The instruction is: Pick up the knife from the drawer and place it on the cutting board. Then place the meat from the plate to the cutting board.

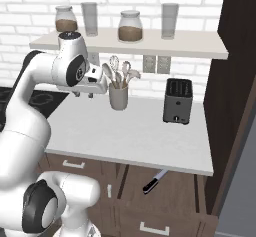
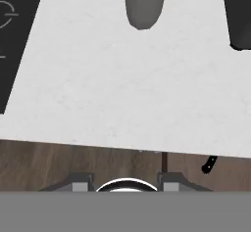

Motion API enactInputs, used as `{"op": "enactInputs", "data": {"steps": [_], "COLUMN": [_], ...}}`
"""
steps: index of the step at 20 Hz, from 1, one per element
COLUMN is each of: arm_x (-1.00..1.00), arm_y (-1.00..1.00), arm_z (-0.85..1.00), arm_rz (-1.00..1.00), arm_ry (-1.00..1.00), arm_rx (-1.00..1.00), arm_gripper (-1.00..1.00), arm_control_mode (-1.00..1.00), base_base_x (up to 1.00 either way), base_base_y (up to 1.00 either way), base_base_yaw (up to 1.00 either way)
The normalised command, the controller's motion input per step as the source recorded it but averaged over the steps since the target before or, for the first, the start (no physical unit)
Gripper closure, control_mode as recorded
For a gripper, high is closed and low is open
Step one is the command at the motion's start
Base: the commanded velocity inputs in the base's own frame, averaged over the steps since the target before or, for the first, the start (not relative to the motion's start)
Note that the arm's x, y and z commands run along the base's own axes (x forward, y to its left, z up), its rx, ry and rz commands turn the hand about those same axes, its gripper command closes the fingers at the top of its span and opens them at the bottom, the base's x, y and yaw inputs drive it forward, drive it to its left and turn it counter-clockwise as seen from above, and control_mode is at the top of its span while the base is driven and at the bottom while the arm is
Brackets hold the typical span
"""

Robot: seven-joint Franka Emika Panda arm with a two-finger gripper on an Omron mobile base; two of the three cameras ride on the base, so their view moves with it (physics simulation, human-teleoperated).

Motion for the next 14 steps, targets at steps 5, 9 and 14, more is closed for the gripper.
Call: {"op": "enactInputs", "data": {"steps": [5,9,14], "arm_x": [-0.26,-0.99,-0.88], "arm_y": [-0.18,-0.30,-0.09], "arm_z": [-0.01,-0.12,-0.19], "arm_rz": [0.03,0.02,0.00], "arm_ry": [0.00,0.00,0.00], "arm_rx": [-0.02,-0.01,-0.09], "arm_gripper": [-1.00,-1.00,-1.00], "arm_control_mode": [-1.00,-1.00,-1.00], "base_base_x": [0.00,0.00,0.00], "base_base_y": [0.00,0.00,0.00], "base_base_yaw": [0.00,0.00,0.00]}}
